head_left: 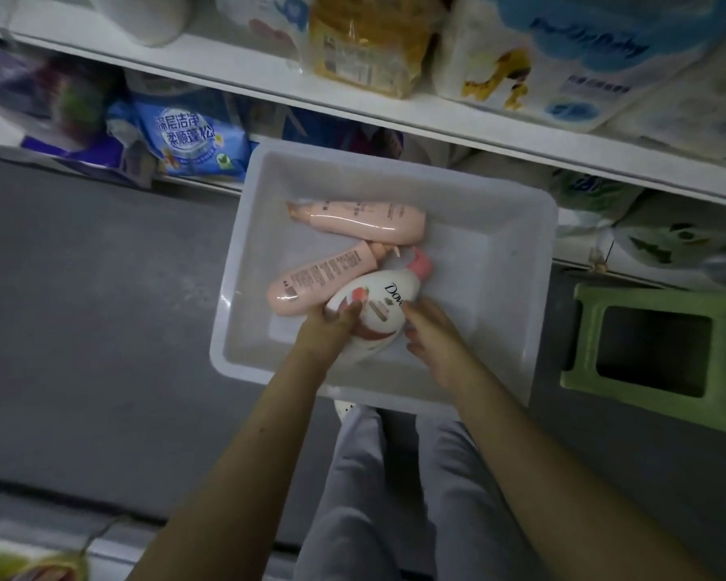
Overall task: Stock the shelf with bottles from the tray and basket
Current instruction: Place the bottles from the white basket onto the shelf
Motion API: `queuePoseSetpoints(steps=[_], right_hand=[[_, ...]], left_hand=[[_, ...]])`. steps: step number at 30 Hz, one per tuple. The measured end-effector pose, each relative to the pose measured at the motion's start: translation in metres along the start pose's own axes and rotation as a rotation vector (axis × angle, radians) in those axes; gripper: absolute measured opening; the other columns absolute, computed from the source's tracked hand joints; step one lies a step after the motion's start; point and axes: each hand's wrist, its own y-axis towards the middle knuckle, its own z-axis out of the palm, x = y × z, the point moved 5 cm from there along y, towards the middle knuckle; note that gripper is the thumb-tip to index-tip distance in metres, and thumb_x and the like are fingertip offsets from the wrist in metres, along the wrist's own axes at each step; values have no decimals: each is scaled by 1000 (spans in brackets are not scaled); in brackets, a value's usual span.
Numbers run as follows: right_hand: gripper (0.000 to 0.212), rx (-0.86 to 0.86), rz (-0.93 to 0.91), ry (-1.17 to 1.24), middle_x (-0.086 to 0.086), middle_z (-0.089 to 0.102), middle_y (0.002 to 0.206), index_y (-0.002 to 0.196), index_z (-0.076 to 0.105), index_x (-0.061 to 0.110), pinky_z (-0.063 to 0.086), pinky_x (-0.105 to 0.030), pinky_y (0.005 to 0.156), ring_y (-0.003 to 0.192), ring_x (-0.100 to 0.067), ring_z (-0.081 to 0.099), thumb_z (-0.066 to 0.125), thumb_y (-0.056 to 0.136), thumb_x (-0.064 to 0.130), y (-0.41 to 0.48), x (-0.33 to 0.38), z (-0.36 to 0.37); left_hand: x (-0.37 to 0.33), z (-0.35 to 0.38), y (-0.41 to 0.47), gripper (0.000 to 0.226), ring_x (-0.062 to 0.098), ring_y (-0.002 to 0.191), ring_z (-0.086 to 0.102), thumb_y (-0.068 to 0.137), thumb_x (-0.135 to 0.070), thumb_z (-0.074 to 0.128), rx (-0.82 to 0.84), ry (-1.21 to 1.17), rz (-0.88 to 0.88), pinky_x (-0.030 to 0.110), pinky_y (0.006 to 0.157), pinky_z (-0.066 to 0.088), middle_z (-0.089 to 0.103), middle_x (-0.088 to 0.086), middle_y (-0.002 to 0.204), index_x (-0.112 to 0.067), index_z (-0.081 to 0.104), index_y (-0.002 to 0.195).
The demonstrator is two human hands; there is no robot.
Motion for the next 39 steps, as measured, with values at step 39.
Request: queuePoseSetpoints(steps=[39], right_hand=[[63,-61,-884,708,-15,69,118,130,56,9,54,-45,92,110,-32,65,74,71,22,-388,150,-208]], left_hand=[[-230,134,-347,63,21,100,69,69,-56,70,460,143,605,45,86,58,70,1,114,-27,57,123]])
